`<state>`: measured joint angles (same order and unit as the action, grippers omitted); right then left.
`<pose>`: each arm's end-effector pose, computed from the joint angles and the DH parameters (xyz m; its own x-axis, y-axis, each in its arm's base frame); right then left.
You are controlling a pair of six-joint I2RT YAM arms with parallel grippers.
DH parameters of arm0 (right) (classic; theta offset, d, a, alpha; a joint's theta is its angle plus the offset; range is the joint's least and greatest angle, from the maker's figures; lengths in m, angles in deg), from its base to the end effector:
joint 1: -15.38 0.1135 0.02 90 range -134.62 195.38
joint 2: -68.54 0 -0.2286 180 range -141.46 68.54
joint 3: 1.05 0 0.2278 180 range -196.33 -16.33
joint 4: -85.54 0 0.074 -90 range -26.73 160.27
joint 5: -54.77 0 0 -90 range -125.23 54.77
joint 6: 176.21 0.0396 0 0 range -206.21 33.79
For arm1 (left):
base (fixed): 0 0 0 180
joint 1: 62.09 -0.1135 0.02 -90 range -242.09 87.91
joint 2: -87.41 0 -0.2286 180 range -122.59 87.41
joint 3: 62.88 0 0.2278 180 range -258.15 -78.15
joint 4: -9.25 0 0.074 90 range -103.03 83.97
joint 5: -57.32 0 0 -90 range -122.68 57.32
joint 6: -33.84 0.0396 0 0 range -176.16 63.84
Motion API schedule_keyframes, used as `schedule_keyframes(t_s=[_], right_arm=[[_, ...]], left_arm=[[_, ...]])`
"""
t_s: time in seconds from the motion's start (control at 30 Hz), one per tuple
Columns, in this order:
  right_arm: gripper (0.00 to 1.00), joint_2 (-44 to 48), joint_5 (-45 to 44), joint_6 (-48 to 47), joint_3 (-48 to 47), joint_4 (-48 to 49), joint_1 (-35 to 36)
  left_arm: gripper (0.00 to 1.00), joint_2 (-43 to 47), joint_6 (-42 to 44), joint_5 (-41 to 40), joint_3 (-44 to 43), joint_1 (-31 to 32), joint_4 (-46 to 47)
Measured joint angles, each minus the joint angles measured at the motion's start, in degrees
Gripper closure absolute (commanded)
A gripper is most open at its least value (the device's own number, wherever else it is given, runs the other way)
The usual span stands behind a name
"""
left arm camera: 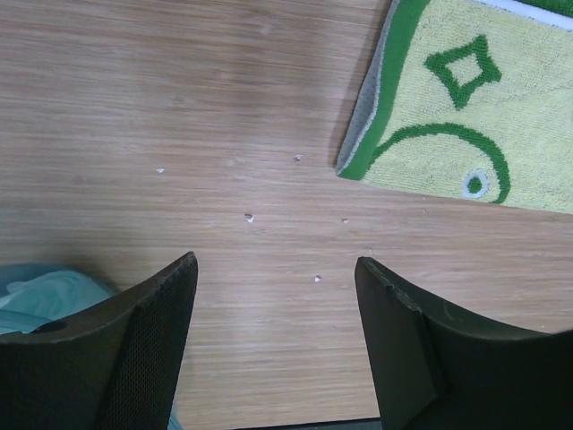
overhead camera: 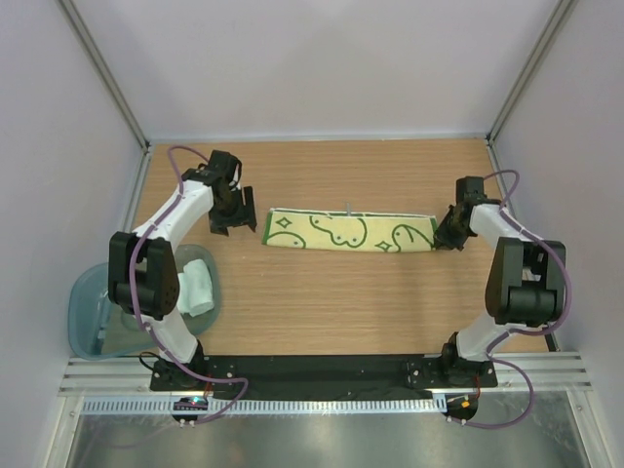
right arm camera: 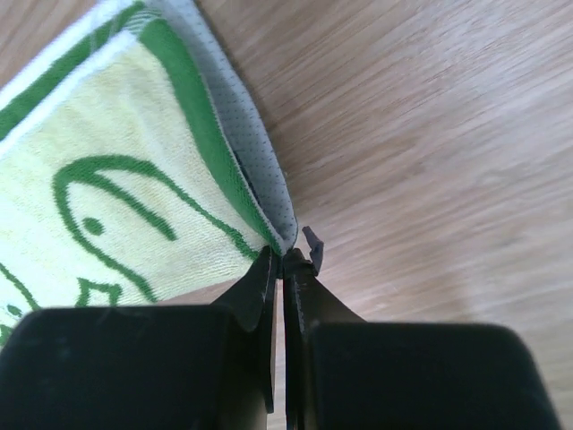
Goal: Roll the towels
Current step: Fold the towel
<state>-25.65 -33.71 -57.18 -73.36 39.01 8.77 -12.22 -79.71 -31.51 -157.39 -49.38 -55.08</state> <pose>0.2881 -0.0323 0.1510 -0.7565 0.5760 -0.3098 0.5404 0.8173 0.2001 0.3169 -0.0723 0.2122 -0.9280 -0.2002 -0.3141 -0.1569 0.9749 -0.1578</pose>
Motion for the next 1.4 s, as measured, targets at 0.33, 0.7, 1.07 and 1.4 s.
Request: schedule_keyframes(t_s=[0.33, 0.7, 1.07, 1.4], right_arm=[[0.99, 1.18, -9.66, -2.40, -17.57, -9.81, 17.66], [0.99, -13.97, -10.40, -0.70, -40.70, -14.45, 37.90], [0.99, -26.97, -9.38, 0.98, -58.31, -16.22, 48.37], [0.99, -33.29, -7.45, 2.05, -61.57, -15.23, 51.71]], left_arm=[[0.28, 0.02, -0.02, 2.71, 0.24, -0.11, 0.72], [0.28, 0.02, -0.55, 4.98, 1.42, -3.04, 1.25], [0.29, 0.02, -1.49, 6.01, 1.81, -4.20, 1.64], [0.29, 0.02, -1.53, 6.29, 1.81, -5.14, 1.68]])
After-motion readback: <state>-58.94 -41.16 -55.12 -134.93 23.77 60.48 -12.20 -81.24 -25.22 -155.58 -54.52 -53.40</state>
